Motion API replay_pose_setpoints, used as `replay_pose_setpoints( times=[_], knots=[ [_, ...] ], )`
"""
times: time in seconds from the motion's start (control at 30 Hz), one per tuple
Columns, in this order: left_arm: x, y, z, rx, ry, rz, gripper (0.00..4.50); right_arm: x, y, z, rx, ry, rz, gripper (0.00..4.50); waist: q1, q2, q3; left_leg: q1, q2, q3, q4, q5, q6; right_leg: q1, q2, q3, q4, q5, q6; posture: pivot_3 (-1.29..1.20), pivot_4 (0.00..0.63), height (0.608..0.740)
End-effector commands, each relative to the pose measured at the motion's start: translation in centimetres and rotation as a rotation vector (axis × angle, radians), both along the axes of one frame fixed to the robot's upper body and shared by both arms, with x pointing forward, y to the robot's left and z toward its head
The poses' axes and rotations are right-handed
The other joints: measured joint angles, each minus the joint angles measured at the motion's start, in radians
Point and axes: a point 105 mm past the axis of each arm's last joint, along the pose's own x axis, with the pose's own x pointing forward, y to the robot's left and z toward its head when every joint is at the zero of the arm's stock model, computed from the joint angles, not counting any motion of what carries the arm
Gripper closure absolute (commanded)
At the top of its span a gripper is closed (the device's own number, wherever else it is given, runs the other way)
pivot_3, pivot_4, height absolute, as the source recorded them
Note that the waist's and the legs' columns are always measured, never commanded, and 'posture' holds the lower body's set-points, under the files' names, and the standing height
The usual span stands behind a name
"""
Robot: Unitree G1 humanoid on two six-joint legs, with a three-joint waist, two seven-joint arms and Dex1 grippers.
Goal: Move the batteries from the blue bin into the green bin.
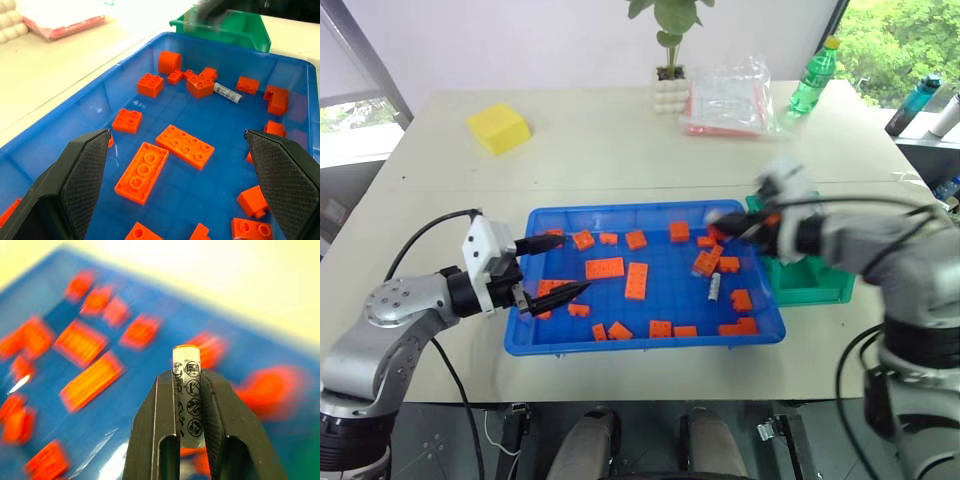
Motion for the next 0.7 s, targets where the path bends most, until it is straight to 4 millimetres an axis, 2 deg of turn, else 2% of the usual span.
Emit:
replay_pose_setpoints(
  times=[0.03,0.13,0.23,0.37,0.47,0.53,0.63,0.7],
  knots=[
    [0.1,-0.4,0.3,0.005,-0.037,-0.020,0.00,-1.4,-5.4,0.2,0.000,0.028,-0.129,4.41,0.015,0.000,0.000,0.000,0.000,0.001,0.000,0.000,0.001,0.000,0.000,0.000,0.000,0.000,0.000,0.00,0.150,0.726],
    [0.2,-0.6,0.4,0.000,-0.043,-0.030,0.00,-1.7,-7.4,-1.6,-0.066,0.069,-0.197,4.41,0.015,0.000,0.000,0.000,0.000,0.003,0.001,-0.001,0.001,0.001,-0.001,0.000,0.000,0.000,0.000,0.00,0.150,0.726],
    [0.3,-0.7,0.4,0.000,-0.046,-0.036,0.00,-1.4,-8.5,-2.6,-0.075,0.073,-0.256,2.92,0.008,0.000,0.000,0.001,0.001,0.007,0.001,-0.001,0.001,0.000,0.000,0.002,0.000,0.000,0.000,0.00,0.150,0.726],
    [0.4,-0.8,0.6,0.000,-0.049,-0.038,0.00,-1.1,-7.9,-2.4,-0.121,0.024,-0.219,0.97,0.011,0.000,0.000,0.001,0.002,0.009,0.001,-0.001,0.001,-0.001,0.000,0.004,0.000,0.000,0.000,0.00,0.150,0.726],
    [0.4,-0.7,0.6,0.003,-0.051,-0.039,0.00,-1.8,-5.2,-0.4,-0.047,-0.053,-0.065,0.97,0.015,0.000,0.000,0.001,0.002,0.009,0.001,-0.001,0.001,-0.001,0.000,0.004,0.000,0.000,0.000,0.00,0.150,0.726],
    [0.4,-0.7,0.6,0.004,-0.051,-0.035,0.00,-3.0,-3.3,0.0,0.018,-0.040,0.054,0.97,0.015,0.000,0.000,0.001,0.002,0.008,0.002,-0.001,0.001,0.000,0.000,0.004,-0.001,0.000,0.000,0.00,0.150,0.726],
    [0.3,-0.7,0.6,0.003,-0.052,-0.034,0.00,-4.8,-1.1,-1.6,0.004,0.047,0.175,0.97,0.018,0.000,0.000,0.001,0.002,0.008,0.002,-0.001,0.001,0.000,0.000,0.004,-0.002,0.000,0.000,0.00,0.150,0.726],
    [0.2,-0.8,0.6,0.003,-0.053,-0.033,0.00,-4.7,-0.8,-3.2,-0.009,0.119,0.135,0.97,0.019,0.000,0.000,0.001,0.002,0.007,0.002,-0.001,0.001,0.001,0.000,0.004,-0.003,0.000,0.000,0.00,0.150,0.726]
  ],
)
